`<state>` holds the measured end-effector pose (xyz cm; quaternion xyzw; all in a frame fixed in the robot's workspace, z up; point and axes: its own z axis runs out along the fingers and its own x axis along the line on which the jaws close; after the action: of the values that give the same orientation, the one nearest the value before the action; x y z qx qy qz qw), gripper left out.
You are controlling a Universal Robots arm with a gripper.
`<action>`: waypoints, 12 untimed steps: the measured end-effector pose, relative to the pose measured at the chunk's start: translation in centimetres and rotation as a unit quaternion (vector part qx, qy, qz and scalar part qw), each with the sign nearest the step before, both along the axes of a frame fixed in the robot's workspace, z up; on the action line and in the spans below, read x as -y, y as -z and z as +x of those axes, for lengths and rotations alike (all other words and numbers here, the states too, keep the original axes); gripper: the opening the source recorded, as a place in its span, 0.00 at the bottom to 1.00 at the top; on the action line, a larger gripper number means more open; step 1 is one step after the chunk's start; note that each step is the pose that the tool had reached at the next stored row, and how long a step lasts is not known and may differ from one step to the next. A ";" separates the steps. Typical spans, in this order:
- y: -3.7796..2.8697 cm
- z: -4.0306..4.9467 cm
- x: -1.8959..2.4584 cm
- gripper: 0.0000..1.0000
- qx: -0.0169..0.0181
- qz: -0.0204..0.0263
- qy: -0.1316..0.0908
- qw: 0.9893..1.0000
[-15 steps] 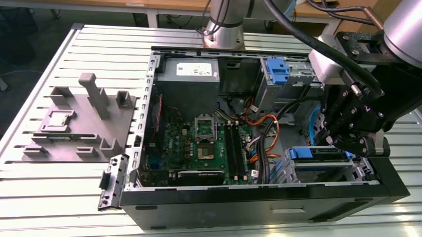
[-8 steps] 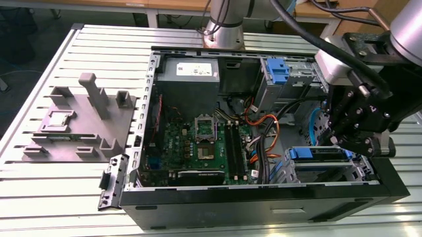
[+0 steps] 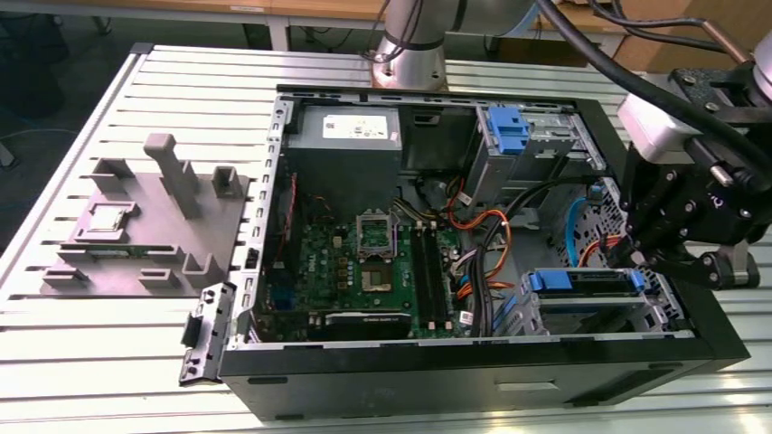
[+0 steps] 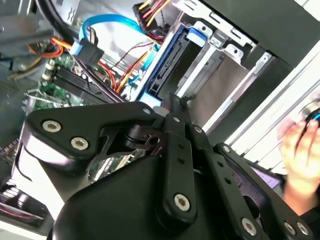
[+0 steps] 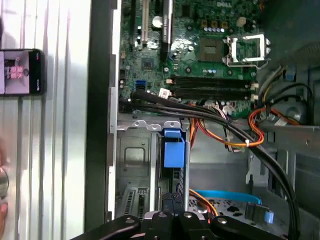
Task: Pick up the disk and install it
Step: 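Insert the first disk wire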
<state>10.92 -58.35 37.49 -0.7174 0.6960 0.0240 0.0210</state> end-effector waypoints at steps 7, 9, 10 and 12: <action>-0.03 0.19 -0.13 0.10 0.001 -0.001 -0.034 0.999; -0.02 0.58 -0.47 0.10 0.001 -0.001 -0.034 0.999; -0.02 0.79 -0.69 0.10 0.001 -0.001 -0.034 0.999; 0.01 1.18 -1.07 0.10 0.001 -0.001 -0.034 0.999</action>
<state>12.10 -57.28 37.48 -0.7405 0.6714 0.0230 0.0204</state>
